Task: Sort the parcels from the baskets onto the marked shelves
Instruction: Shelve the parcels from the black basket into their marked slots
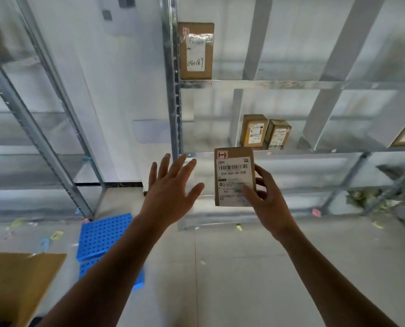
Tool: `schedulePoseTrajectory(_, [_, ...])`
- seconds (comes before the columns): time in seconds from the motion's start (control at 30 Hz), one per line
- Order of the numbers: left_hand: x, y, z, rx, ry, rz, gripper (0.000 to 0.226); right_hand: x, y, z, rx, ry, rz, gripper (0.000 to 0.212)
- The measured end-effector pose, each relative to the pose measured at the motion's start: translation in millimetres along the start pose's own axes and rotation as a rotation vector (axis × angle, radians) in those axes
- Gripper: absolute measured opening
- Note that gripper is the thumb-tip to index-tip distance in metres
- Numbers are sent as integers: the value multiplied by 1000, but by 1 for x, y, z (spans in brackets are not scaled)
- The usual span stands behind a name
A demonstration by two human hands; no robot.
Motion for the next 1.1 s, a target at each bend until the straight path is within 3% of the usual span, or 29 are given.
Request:
schedulePoseTrajectory(0.27, [149,-10,41,-44,100,-93,75,142,35,48,16,-103,-44,57])
schedulePoseTrajectory(0.57, [247,29,55,-62,109,-138,73,255,37,37,40,-169,-136,54])
schedulePoseTrajectory(0.8, [340,62,45,16,103,-218,75,376,39,33,117,-192,-84,61])
schedulePoseTrajectory(1.1, [438,82,41,124,-7,-257,75,533,54,42,19,-324,-18,62])
Point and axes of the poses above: each hand's wrist, its own x-axis towards the middle knuckle, its own y-axis out of the palm, z = x × y, the point moved 5 cm from there along x, towards the middle knuckle, and after that the axes turned 10 degrees about -z, right-handed, at the moved point
